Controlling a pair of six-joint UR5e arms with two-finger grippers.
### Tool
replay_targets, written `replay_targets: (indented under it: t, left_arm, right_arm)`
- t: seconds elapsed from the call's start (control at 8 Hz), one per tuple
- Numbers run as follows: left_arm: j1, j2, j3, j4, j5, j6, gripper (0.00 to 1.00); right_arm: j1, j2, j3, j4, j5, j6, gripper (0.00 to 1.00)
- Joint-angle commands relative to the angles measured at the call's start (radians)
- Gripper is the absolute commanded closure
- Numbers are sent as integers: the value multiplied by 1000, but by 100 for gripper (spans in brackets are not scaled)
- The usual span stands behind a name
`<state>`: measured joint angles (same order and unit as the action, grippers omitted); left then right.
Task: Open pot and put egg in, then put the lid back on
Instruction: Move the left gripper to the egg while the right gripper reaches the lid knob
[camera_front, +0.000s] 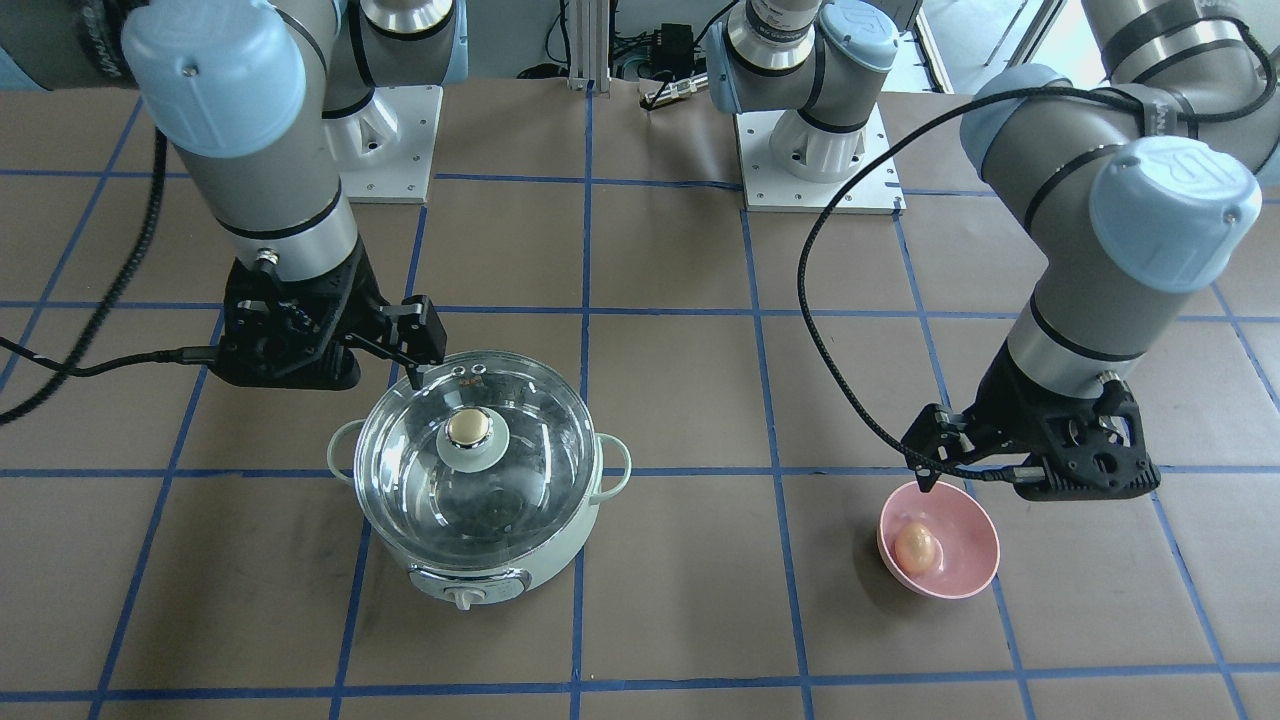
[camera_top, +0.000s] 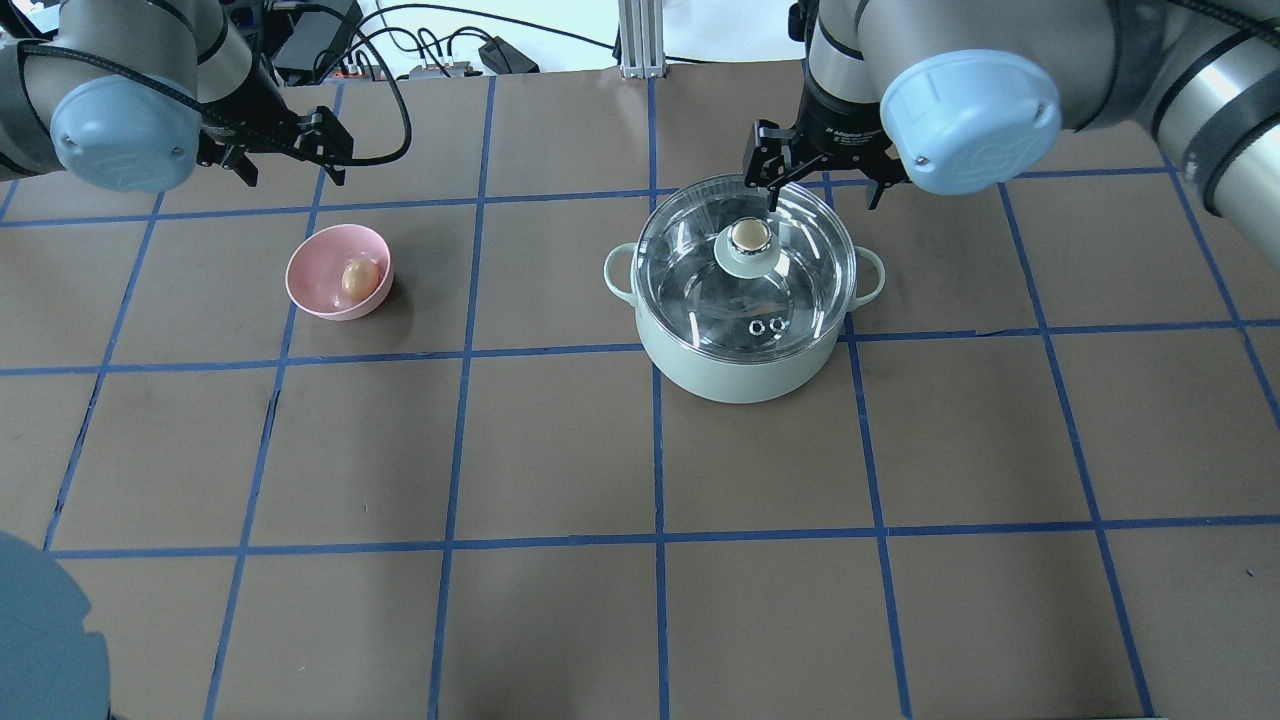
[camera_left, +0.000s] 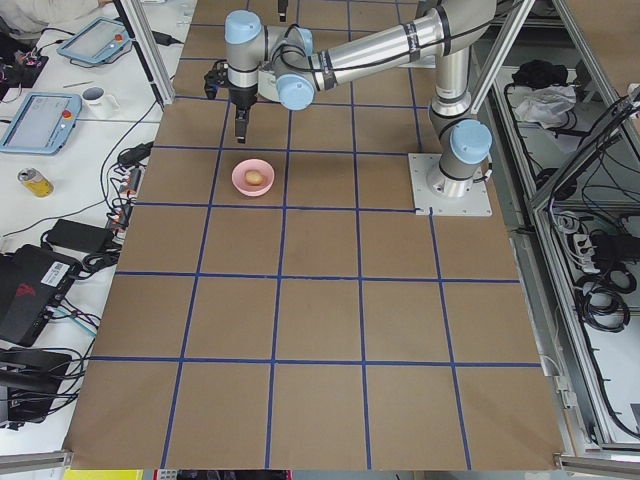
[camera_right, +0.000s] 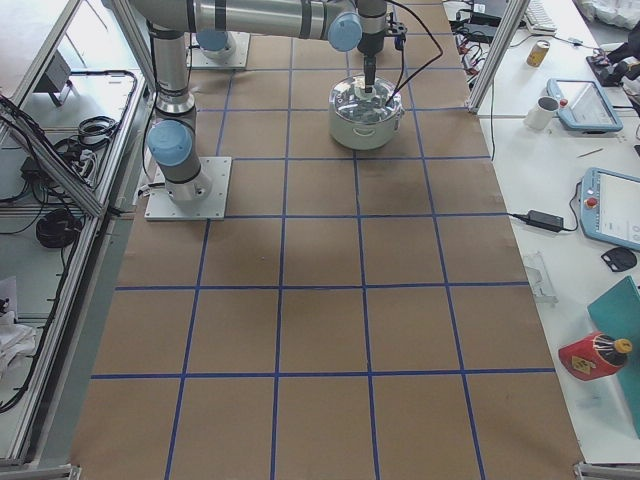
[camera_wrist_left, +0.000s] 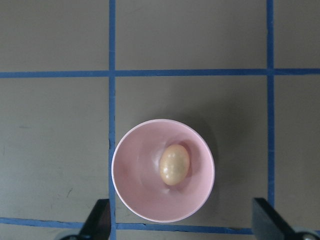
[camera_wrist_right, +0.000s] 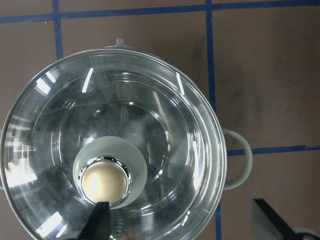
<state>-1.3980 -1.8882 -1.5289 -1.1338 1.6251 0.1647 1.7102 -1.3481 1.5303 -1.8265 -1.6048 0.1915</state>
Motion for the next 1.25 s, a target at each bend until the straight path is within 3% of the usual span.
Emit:
replay_targets:
  t: [0.0,1.12]
  left_arm:
    - [53,-73,-8,44,1,47,0]
    - [53,-155,-88,94,-11,161,0]
  right_arm:
    - [58,61,-1,-60,5,101,0]
    - [80,124,7,-111,11,128,2]
